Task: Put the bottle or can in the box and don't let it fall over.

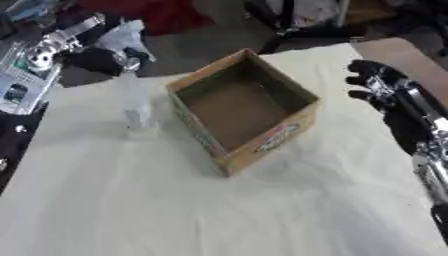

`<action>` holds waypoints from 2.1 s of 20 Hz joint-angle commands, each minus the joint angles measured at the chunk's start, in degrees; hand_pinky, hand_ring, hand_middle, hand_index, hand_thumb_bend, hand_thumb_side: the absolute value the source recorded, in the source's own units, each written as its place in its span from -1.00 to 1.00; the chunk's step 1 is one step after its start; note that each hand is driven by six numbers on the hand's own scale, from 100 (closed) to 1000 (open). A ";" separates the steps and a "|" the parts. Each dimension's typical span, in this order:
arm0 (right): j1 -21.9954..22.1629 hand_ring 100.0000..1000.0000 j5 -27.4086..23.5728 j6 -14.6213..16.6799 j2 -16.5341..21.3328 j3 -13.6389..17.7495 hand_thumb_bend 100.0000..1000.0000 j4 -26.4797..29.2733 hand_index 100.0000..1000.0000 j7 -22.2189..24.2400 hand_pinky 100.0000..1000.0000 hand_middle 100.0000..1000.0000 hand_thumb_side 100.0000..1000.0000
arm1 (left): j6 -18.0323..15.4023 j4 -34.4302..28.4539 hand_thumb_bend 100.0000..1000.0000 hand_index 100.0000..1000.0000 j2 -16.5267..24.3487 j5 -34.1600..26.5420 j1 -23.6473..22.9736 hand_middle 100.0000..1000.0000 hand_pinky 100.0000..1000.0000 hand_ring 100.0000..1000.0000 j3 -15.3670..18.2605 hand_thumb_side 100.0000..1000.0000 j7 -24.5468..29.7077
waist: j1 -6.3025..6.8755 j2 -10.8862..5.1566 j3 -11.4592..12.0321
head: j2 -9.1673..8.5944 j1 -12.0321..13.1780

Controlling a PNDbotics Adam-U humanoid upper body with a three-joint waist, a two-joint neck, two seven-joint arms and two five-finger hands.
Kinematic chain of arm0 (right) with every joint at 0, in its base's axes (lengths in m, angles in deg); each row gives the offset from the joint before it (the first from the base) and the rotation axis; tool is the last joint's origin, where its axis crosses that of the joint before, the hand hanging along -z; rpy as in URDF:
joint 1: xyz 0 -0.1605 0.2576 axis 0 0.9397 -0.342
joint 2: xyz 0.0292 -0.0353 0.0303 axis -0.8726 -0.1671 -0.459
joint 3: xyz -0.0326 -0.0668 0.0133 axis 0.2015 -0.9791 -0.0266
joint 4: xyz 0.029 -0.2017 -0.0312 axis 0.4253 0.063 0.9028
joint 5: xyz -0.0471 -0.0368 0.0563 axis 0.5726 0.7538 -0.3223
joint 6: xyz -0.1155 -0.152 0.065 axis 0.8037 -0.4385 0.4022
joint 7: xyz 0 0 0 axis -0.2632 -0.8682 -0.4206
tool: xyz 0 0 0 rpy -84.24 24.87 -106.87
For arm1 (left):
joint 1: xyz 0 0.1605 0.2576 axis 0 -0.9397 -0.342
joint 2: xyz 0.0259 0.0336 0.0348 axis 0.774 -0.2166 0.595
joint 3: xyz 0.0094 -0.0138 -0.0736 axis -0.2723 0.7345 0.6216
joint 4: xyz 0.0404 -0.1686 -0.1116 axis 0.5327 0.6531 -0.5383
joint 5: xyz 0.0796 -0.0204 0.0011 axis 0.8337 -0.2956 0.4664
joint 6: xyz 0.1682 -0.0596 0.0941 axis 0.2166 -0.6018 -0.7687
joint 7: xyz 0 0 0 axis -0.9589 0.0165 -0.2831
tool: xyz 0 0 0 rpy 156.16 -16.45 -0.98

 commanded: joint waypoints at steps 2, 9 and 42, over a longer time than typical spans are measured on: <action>-0.72 0.76 -0.03 -0.20 0.60 0.21 -1.00 0.44 0.69 -0.01 0.70 0.71 0.26 | 0.15 -0.66 -0.72 -0.09 0.88 0.34 1.70 -0.21 -0.40 -0.26 0.35 -1.00 -0.37 | -0.33 -0.91 -0.01 | -0.24 -0.02; -0.61 0.75 -0.41 -0.14 0.53 0.37 -1.00 0.42 0.69 -0.09 0.71 0.71 0.25 | -1.44 -0.82 -0.82 -0.42 1.03 1.75 1.41 -0.49 -0.69 -0.49 -0.14 -1.00 0.34 | -0.47 -1.15 -0.02 | 0.92 0.63; -0.64 0.74 -0.90 -0.34 0.17 0.62 -1.00 0.58 0.68 -0.43 0.72 0.70 0.26 | 0.55 0.81 -0.31 0.53 1.22 6.48 0.68 0.40 0.09 0.41 0.27 -1.00 5.32 | -0.77 -0.75 0.02 | 0.67 1.01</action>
